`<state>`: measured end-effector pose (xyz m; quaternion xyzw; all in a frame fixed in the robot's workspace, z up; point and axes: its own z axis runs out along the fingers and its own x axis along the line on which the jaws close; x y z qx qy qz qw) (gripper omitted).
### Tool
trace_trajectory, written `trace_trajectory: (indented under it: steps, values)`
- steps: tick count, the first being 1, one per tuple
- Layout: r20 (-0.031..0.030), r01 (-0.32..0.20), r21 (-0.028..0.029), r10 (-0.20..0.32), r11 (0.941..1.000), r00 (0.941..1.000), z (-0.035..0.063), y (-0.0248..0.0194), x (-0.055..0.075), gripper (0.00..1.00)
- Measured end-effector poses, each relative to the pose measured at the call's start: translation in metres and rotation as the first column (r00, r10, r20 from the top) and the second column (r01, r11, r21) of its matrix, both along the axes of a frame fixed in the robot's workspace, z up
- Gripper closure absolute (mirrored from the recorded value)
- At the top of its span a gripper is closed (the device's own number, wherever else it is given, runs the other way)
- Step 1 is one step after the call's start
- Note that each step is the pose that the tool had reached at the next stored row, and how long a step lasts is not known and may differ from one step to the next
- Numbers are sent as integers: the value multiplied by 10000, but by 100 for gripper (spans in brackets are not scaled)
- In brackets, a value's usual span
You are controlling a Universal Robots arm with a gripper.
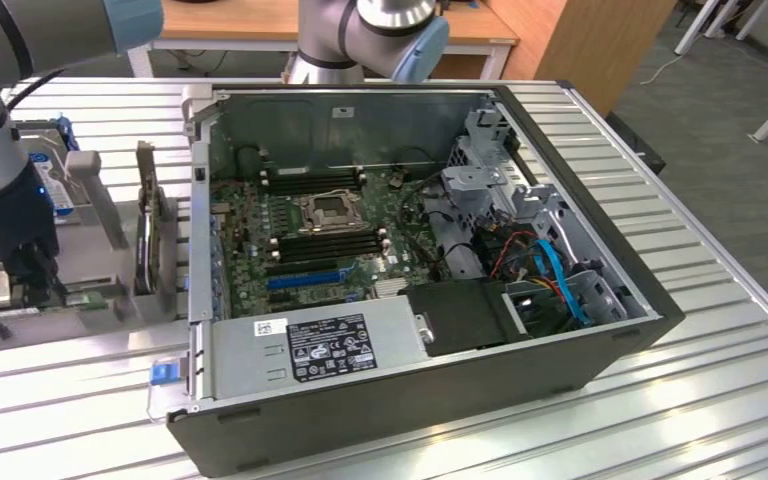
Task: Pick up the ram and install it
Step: 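Pick up the ram and move it above insertion slot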
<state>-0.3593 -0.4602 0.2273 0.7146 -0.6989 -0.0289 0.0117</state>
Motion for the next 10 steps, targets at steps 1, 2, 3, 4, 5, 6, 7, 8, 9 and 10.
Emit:
trace_trajectory:
  steps: [1, 2, 3, 4, 5, 6, 7, 8, 9, 10]
  values:
    - [0, 0, 0, 0, 10000, 10000, 24, 0, 0, 88]
    - [0, 0, 0, 0, 10000, 10000, 47, 0, 0, 88]
    - [0, 0, 0, 0, 10000, 10000, 69, 0, 0, 88]
    - [0, 0, 0, 0, 10000, 10000, 91, 0, 0, 88]
    - [0, 0, 0, 0, 10000, 10000, 114, 0, 0, 88]
    - [0, -1, 0, 1, 10000, 10000, 138, 0, 0, 88]
    - [0, 0, 0, 0, 10000, 10000, 162, 0, 0, 88]
    - [0, 0, 0, 0, 10000, 10000, 186, 0, 0, 88]
    - [-1, 0, 0, 0, 10000, 10000, 212, 0, 0, 88]
    - [0, 0, 0, 0, 10000, 10000, 239, 0, 0, 88]
